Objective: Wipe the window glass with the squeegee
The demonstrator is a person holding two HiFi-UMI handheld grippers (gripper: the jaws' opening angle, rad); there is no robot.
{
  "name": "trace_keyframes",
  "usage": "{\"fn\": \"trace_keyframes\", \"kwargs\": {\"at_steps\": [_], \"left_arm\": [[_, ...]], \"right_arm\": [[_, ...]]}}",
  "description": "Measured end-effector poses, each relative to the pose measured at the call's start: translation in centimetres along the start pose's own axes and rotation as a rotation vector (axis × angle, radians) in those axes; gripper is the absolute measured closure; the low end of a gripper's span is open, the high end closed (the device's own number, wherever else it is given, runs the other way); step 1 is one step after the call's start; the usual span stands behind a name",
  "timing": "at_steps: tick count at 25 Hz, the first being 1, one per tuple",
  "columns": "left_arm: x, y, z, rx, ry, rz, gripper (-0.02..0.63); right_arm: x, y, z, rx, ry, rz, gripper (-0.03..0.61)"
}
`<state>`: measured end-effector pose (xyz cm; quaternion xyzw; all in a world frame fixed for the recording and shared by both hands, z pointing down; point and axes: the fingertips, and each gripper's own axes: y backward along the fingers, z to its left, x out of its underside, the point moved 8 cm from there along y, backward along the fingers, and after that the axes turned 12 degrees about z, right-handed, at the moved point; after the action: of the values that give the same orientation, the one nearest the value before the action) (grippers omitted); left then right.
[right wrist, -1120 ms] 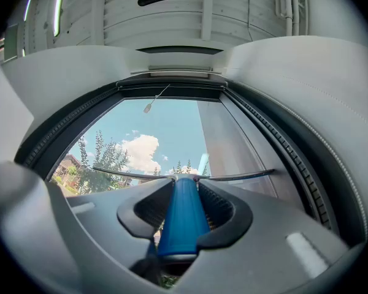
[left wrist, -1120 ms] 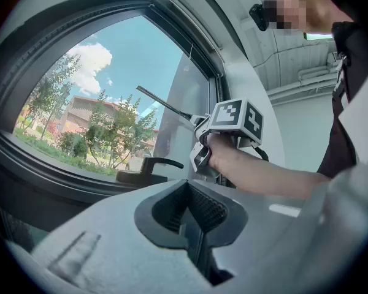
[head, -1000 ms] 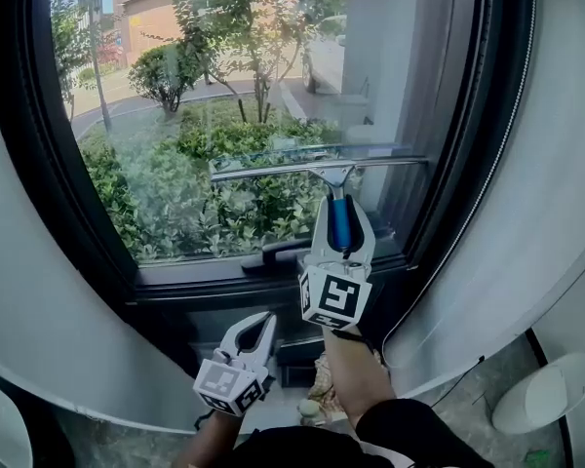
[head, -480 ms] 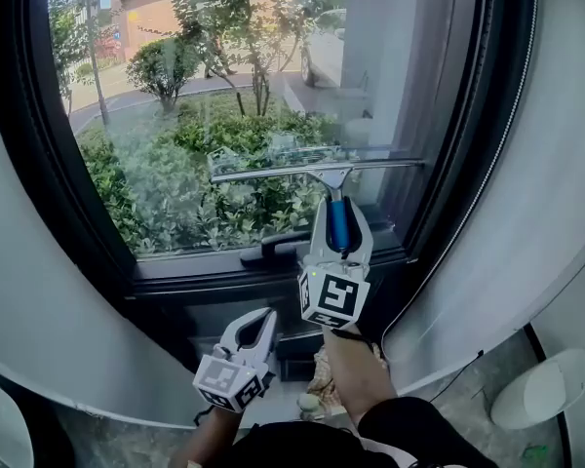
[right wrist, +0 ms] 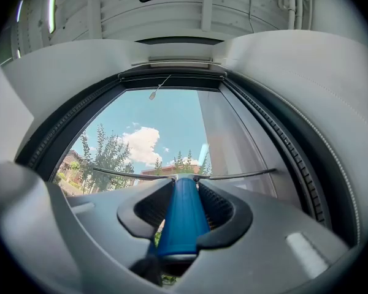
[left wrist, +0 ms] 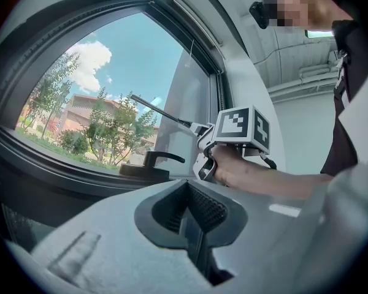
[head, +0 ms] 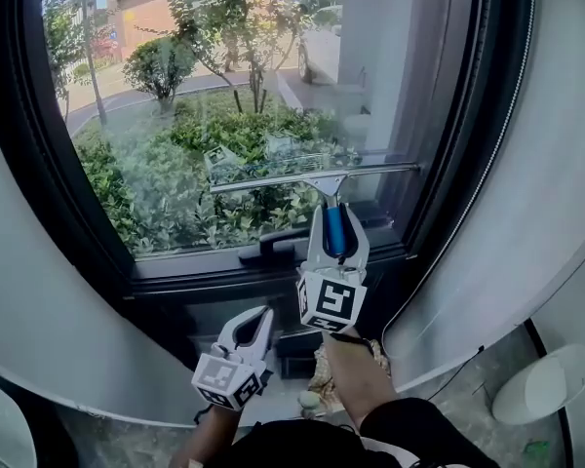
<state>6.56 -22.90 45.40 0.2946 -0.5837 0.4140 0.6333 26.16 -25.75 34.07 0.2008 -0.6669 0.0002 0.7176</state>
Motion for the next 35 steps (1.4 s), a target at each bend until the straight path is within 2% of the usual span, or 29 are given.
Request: {"fn": "trace_keyframes", "kwargs": {"at_steps": [6, 22, 35], "left_arm": [[0.4, -0.1, 0.0, 0.013, 0.022, 0.012, 0.615], [0.0, -0.2, 0.4, 0.008, 0.019, 0.008, 0.614], [0.3, -0.7, 0.2, 0.020, 0.017, 0.010, 0.614]], "right_arm": [[1.0, 0.3, 0.1, 0.012, -0.021, 0.017, 0.448], [2.6, 1.1, 0.0, 0.015, -0.037, 0.063, 0.448], [3.7, 1.5, 0.1, 0.007, -0.017, 0.090, 0.448]]}}
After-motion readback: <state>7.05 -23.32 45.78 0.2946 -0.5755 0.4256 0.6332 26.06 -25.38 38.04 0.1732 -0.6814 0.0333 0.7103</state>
